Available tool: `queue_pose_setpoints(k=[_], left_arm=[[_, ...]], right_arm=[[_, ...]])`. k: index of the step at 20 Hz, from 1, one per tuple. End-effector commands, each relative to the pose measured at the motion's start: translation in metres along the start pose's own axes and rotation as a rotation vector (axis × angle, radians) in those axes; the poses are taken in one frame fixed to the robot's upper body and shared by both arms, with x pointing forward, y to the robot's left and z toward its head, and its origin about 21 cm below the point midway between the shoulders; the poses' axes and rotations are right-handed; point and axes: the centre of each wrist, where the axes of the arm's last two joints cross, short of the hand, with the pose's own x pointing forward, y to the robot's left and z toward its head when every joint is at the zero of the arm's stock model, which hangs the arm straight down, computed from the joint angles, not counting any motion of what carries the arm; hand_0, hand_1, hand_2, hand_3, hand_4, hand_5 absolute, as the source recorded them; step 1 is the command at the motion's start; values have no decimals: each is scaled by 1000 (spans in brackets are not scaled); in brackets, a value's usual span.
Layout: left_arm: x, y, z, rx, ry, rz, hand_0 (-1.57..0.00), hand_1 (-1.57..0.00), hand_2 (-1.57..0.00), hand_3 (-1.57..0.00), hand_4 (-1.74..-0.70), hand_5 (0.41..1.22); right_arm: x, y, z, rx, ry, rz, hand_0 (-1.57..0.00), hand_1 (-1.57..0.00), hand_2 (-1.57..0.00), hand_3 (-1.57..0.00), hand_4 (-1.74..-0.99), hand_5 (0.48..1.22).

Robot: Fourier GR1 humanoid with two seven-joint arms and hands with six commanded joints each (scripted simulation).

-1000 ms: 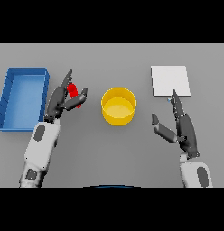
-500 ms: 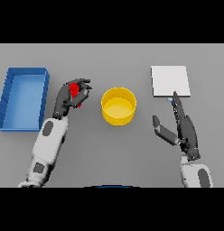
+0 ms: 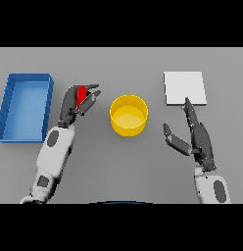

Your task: Pick up the red beaker and tilt it to pour out 1 green nut into yellow bowl. Pick up the yellow bowl and place it on the metallic measuring scale.

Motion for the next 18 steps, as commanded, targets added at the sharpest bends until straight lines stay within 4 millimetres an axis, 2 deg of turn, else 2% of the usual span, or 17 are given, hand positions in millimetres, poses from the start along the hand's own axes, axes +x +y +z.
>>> queue_pose_setpoints(k=[1,3,5,7,9,11,15,18], left_arm=[[5,2,0,8,-25,-8,-1510,-1511,-1512,-1512,-1679,1103],[18,7,-1,31,-82,-15,-1532,-1533,-1533,-1533,-1702,1098],[34,3,-4,20,-95,-61,-1546,-1546,-1547,-1547,-1716,1097],[53,10,-8,-21,-123,-156,-1555,-1555,-1556,-1555,-1725,1107],[69,3,-13,-112,-121,-326,-1561,-1561,-1561,-1561,-1731,1119],[75,3,-13,-163,-128,-421,-1563,-1563,-1563,-1563,-1733,1119],[77,14,-14,-199,-128,-491,-1563,-1563,-1563,-1563,-1733,1113],[87,9,-16,-271,-168,-705,-1567,-1567,-1567,-1567,-1737,1112]], right_arm=[[1,0,1,-3,-13,8,1,1,1,1,-1263,671],[-1,-1,6,-3,-19,8,1,1,1,1,-1258,669],[1,0,4,2,-15,25,1,1,1,1,-1250,672],[2,4,5,-1,-24,30,1,1,1,1,-1249,679],[2,1,3,-13,-3,51,1,1,1,1,-1245,688],[3,2,6,-16,-8,54,1,1,1,1,-1243,694],[7,2,7,-7,-2,53,1,1,1,1,-1243,710],[6,-4,7,-3,-5,64,1,1,1,1,-1254,717]])
